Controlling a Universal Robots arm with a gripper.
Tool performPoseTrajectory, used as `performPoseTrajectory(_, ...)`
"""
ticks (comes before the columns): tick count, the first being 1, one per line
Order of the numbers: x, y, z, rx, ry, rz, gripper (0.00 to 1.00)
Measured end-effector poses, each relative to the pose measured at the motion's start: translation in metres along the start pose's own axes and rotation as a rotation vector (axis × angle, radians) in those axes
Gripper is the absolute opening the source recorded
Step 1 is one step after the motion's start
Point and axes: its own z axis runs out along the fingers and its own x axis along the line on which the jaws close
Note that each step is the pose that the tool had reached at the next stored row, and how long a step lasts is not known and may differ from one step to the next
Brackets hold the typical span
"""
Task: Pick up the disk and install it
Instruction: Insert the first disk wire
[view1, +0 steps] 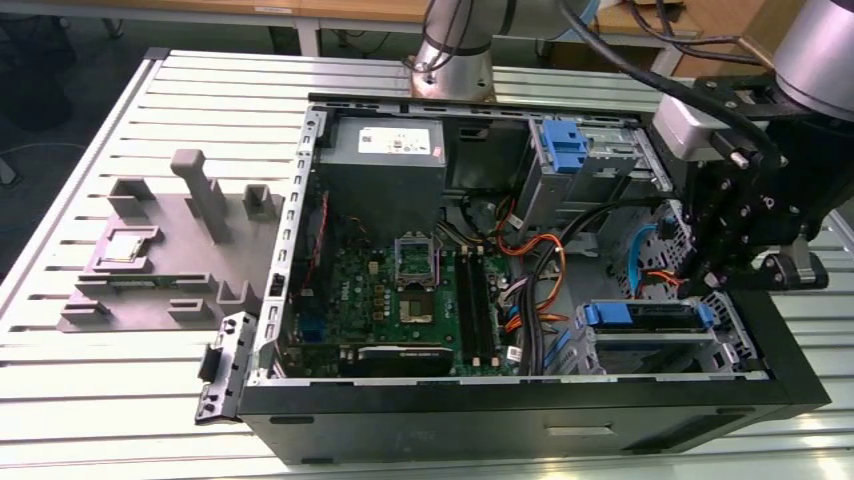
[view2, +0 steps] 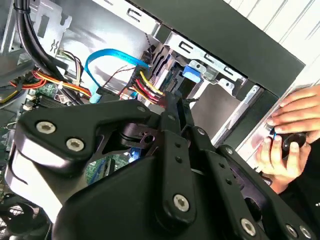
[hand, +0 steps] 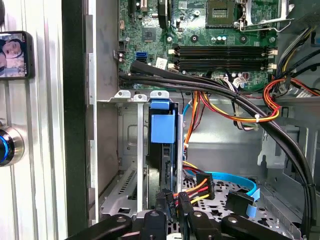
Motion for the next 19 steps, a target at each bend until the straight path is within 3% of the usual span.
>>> performPoseTrajectory(16, -0.0002, 0.0002, 0.0028, 0.0, 0.0018, 0.0, 0.24)
performPoseTrajectory(18, -0.0002, 0.0002, 0.0029, 0.0, 0.0018, 0.0, 0.23)
performPoseTrajectory(19, -0.0002, 0.0002, 0.0029, 0.0, 0.0018, 0.0, 0.16)
